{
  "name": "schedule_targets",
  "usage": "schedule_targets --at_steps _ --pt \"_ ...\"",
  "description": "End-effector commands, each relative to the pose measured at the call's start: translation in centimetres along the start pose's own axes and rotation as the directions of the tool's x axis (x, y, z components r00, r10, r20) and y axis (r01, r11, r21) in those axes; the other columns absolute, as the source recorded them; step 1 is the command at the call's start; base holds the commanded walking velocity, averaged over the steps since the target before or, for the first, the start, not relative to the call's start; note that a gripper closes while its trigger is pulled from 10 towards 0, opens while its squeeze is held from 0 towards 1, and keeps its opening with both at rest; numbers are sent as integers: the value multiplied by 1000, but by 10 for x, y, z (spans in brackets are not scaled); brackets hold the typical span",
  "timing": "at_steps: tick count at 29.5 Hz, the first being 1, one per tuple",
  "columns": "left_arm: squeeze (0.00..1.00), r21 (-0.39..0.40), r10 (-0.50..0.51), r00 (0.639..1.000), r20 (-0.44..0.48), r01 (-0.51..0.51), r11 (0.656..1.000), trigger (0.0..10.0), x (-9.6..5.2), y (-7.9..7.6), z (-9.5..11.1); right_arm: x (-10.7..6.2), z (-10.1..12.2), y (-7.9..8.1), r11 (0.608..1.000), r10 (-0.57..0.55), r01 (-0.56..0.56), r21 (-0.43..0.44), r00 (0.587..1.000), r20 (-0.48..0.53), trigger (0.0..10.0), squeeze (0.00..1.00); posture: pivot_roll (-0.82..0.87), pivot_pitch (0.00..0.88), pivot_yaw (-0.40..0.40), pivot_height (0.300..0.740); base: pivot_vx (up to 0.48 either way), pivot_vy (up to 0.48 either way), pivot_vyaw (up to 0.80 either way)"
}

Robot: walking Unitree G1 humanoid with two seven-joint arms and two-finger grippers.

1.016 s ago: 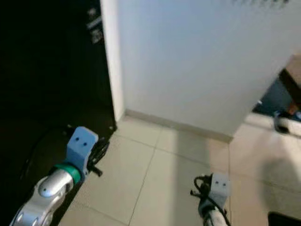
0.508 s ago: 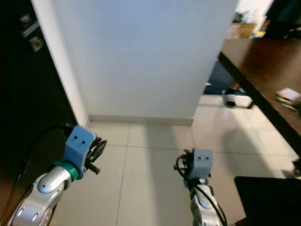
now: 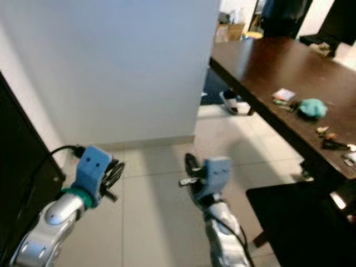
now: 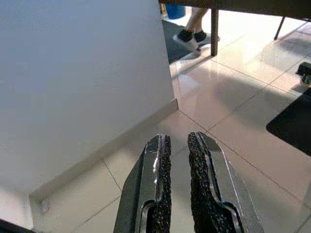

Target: Hang keys on a hook

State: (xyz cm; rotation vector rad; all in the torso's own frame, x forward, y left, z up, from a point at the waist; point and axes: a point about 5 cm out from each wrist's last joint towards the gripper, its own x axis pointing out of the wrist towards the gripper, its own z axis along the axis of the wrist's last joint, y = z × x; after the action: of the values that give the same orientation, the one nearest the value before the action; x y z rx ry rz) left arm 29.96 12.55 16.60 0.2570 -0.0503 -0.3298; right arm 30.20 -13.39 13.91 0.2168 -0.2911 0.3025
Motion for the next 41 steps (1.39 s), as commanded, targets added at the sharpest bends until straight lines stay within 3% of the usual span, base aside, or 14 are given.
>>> schedule_targets --at_steps 1,10,22,30,41 --pt "0 -11 7 999 -45 -8 1000 10000 -1 1 -11 -3 -4 4 1000 3 -2 27 1000 -24 10000 0 70 60 76 740 0 0 -656" --pt "0 -48 -1 1000 -12 1 999 10000 13 -5 -3 -4 -3 1 999 -25 26 24 999 -45 10000 0 61 59 80 740 0 0 -673" --pt "0 -48 0 1000 11 0 999 10000 15 -9 -1 -4 -1 2 998 -34 37 40 997 -72 10000 0 68 67 76 740 0 0 -704" --pt "0 -44 5 1000 20 -5 999 10000 16 -9 -1 -1 -3 1 998 -40 43 39 996 -84 10000 0 74 66 73 740 420 0 -704" --pt "0 -44 -8 1000 30 10 999 10000 18 -13 0 -2 -6 0 999 -45 48 23 992 -114 10000 0 71 60 69 740 434 0 -141"
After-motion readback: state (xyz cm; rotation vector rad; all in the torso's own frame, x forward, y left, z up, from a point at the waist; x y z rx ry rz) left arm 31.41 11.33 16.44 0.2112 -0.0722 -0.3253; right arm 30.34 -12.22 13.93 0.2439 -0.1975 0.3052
